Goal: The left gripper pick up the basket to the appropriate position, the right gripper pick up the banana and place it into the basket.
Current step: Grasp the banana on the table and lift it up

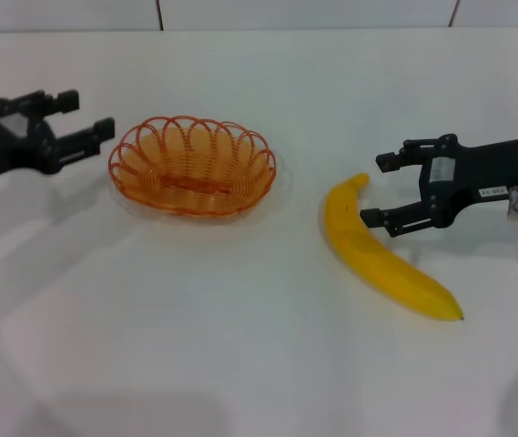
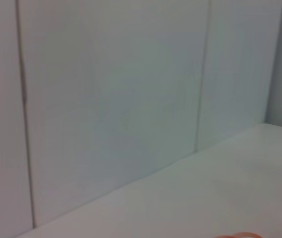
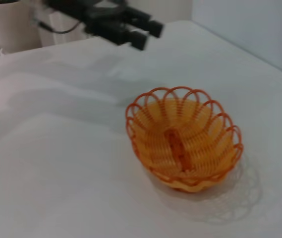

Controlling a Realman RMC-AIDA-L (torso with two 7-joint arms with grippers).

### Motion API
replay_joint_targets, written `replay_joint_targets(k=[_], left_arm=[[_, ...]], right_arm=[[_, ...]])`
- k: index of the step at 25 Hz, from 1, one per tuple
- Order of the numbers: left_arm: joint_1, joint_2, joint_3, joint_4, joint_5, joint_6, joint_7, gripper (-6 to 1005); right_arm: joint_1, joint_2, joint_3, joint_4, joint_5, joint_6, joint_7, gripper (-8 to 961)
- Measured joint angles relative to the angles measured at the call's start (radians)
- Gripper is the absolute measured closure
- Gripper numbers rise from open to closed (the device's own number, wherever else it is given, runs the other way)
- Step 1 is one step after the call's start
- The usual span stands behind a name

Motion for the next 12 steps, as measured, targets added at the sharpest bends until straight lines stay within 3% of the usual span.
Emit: replay_joint_targets(k=[12], left_arm=[[0.133,0.013,-0.009,0.058,0.075,0.112,0.048,305]], right_arm=[[0.004,0.007,-0.005,-0.004,0.023,0.075,0.003,61]])
